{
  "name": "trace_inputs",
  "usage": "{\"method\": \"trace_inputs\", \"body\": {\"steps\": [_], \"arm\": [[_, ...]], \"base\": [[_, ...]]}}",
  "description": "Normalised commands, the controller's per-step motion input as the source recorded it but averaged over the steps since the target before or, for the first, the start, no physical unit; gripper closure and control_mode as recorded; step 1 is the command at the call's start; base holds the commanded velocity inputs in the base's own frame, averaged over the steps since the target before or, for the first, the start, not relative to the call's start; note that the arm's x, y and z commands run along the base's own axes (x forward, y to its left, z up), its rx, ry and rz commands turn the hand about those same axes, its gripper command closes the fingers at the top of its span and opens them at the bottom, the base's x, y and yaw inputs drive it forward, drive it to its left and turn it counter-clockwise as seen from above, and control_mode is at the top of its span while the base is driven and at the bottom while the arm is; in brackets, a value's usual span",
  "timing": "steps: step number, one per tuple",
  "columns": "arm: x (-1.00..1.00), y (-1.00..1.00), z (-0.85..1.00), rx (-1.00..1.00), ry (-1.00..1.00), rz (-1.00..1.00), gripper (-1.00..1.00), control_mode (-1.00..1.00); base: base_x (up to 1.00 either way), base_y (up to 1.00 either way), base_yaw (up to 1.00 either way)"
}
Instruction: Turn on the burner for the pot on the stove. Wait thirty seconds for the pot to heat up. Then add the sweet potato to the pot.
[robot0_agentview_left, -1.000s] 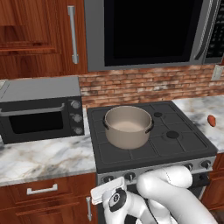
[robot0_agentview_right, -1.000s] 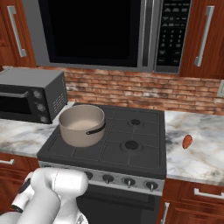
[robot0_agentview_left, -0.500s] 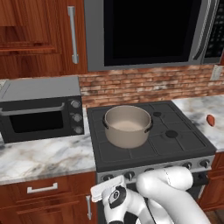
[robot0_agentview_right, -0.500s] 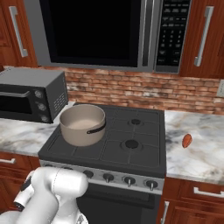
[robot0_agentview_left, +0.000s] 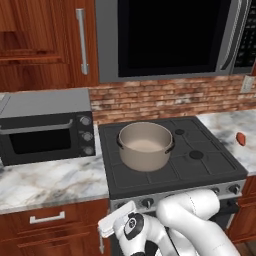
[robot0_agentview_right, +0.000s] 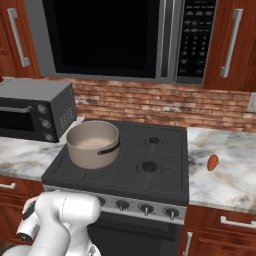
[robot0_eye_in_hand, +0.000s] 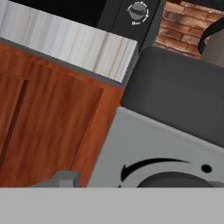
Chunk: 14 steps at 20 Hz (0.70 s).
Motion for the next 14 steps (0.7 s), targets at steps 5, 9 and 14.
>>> {"method": "trace_inputs", "body": {"steps": [5,9,14], "arm": [[0.18,0.00,-0.27,-0.03,-0.07,0.23,1.00,-1.00],[0.01,0.00,-0.32,-0.11,-0.12,0.29,1.00,-1.00],[0.00,0.00,-0.49,-0.01,0.02,0.30,1.00,-1.00]], "base": [[0.00,0.00,0.00],[0.00,0.00,0.00],[0.00,0.00,0.00]]}}
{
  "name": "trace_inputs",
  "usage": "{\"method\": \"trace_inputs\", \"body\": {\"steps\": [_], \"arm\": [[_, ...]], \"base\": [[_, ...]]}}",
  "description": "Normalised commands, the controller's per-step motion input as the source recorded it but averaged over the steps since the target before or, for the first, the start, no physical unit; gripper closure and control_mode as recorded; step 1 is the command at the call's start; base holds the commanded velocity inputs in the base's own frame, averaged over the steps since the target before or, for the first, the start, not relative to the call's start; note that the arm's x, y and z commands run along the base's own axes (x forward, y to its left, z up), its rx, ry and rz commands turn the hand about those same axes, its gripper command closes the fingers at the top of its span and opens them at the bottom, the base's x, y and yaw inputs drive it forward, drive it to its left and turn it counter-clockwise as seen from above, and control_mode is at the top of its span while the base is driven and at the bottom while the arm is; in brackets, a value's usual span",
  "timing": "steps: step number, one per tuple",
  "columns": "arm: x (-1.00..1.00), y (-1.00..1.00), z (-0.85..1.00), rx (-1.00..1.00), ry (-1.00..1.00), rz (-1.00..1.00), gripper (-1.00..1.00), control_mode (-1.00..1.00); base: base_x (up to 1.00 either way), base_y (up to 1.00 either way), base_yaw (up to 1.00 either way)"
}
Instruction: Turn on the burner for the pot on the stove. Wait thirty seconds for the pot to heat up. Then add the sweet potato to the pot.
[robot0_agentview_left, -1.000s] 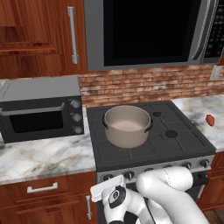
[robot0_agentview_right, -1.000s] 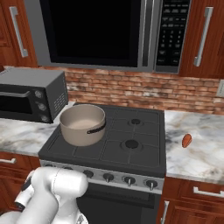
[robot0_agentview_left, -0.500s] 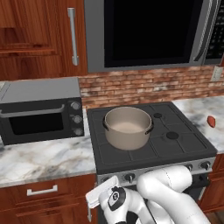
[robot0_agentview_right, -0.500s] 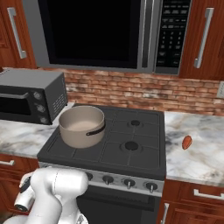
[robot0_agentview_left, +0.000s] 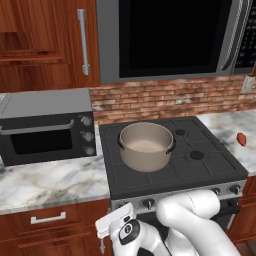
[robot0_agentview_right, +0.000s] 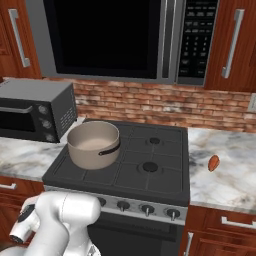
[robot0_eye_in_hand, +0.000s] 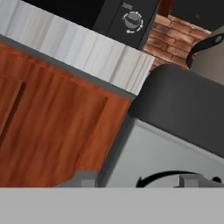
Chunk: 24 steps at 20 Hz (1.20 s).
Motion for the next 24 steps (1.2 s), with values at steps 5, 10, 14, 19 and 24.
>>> {"method": "trace_inputs", "body": {"steps": [5,10,14,19,24], "arm": [[0.00,0.02,-0.76,0.01,0.22,0.28,1.00,-1.00],[0.00,0.00,-0.37,0.08,0.24,0.25,1.00,-1.00],[0.00,0.00,-0.68,0.18,0.43,0.26,1.00,-1.00],[-0.01,0.00,-0.98,0.31,0.61,0.28,1.00,-1.00],[-0.11,0.00,-0.91,0.38,0.68,0.27,1.00,-1.00]], "base": [[0.00,0.00,0.00],[0.00,0.00,0.00],[0.00,0.00,0.00],[0.00,0.00,0.00],[0.00,0.00,0.00]]}}
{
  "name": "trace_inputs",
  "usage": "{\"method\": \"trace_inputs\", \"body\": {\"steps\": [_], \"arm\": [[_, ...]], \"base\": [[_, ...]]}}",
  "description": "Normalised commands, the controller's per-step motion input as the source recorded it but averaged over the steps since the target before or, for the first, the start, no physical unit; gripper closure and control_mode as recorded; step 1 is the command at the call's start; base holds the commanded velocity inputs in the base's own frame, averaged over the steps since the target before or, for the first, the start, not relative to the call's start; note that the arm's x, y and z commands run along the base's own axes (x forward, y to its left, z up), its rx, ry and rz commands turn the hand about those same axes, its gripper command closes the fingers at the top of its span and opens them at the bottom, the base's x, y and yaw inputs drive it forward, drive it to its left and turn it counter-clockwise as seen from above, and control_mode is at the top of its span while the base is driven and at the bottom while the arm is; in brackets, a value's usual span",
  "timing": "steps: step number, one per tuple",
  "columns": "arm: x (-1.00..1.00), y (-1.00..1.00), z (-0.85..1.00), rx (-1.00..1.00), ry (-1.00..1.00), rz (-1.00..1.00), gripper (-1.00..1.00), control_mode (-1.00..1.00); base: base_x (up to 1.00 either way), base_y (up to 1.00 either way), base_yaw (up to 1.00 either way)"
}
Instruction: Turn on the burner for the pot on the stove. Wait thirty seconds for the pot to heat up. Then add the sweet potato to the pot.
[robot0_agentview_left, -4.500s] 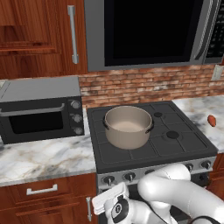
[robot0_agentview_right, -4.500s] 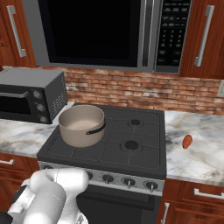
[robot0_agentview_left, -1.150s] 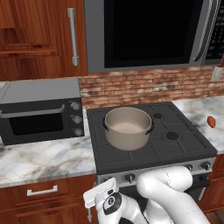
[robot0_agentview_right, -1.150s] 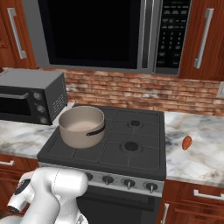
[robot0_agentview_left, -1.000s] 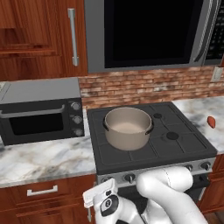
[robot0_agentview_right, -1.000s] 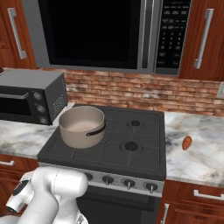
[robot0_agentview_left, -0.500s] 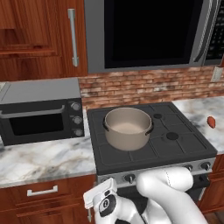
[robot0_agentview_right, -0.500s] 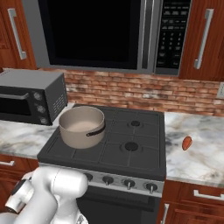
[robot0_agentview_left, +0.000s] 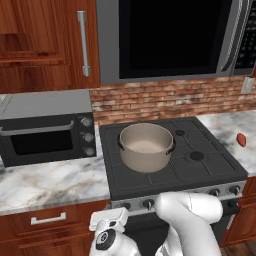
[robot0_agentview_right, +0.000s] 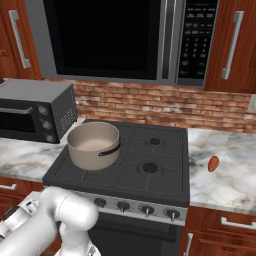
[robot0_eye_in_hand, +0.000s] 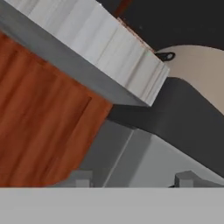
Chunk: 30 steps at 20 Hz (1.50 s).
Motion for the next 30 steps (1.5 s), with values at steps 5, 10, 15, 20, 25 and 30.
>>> {"method": "trace_inputs", "body": {"steps": [5,10,15,20,25,30], "arm": [[-0.28,0.00,-0.48,0.31,0.49,0.22,1.00,-1.00],[-0.45,-0.11,0.35,0.12,0.05,0.11,1.00,-1.00],[-0.42,-0.48,0.60,0.19,0.00,0.03,1.00,-1.00],[-0.40,-0.60,0.85,0.23,0.00,0.00,1.00,-1.00],[-0.25,-0.45,1.00,0.18,0.00,0.00,1.00,-1.00],[-0.16,-0.13,0.91,0.08,0.01,0.00,1.00,-1.00]], "base": [[0.00,0.00,0.00],[0.00,0.00,0.00],[0.00,0.00,0.00],[0.00,0.00,0.00],[0.00,0.00,0.00],[0.00,0.00,0.00]]}}
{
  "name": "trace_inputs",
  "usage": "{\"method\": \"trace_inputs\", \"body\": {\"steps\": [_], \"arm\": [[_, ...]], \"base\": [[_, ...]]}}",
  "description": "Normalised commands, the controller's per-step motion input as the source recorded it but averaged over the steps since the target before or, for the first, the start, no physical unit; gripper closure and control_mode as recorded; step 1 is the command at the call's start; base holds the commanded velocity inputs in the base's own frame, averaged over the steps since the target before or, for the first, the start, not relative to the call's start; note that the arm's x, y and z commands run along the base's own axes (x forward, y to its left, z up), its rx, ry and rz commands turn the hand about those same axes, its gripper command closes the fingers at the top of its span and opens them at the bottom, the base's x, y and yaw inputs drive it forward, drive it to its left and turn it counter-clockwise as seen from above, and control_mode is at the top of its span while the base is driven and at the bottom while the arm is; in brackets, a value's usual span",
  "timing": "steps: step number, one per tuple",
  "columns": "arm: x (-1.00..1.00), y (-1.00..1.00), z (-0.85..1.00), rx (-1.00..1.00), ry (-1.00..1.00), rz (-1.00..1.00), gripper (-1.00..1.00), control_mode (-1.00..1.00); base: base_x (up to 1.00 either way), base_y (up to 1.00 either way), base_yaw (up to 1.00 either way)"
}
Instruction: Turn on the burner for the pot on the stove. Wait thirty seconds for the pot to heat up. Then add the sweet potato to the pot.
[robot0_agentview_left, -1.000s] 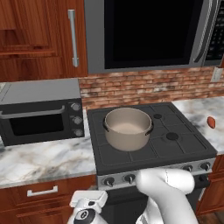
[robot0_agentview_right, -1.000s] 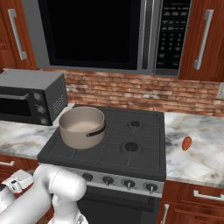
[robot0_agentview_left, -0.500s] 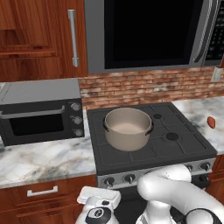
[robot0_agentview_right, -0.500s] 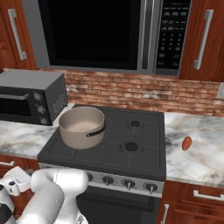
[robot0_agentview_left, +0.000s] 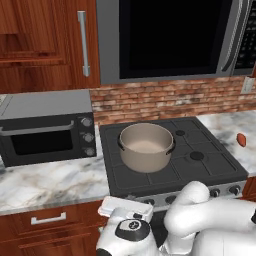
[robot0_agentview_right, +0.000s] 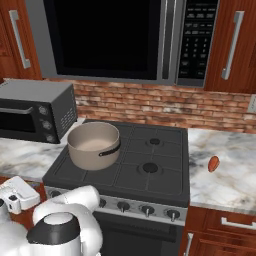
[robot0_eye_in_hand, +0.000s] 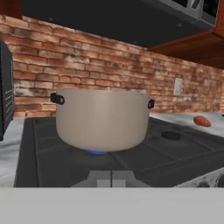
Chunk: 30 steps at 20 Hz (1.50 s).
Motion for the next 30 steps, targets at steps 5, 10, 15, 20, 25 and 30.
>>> {"method": "trace_inputs", "body": {"steps": [5,10,15,20,25,30], "arm": [[0.00,0.00,0.88,0.08,0.09,0.00,1.00,-1.00],[0.00,-0.13,0.11,0.01,0.02,0.01,1.00,-1.00],[0.00,-0.02,0.00,0.00,0.00,0.01,1.00,-1.00],[0.00,-0.01,0.00,0.00,0.00,0.00,1.00,-1.00],[0.00,-0.01,0.00,0.00,0.00,0.00,1.00,-1.00],[0.00,0.00,0.00,0.00,0.00,0.00,1.00,-1.00]], "base": [[0.00,0.00,0.00],[0.00,0.00,0.00],[0.00,0.00,0.00],[0.00,0.00,0.00],[0.00,0.00,0.00],[0.00,0.00,0.00]]}}
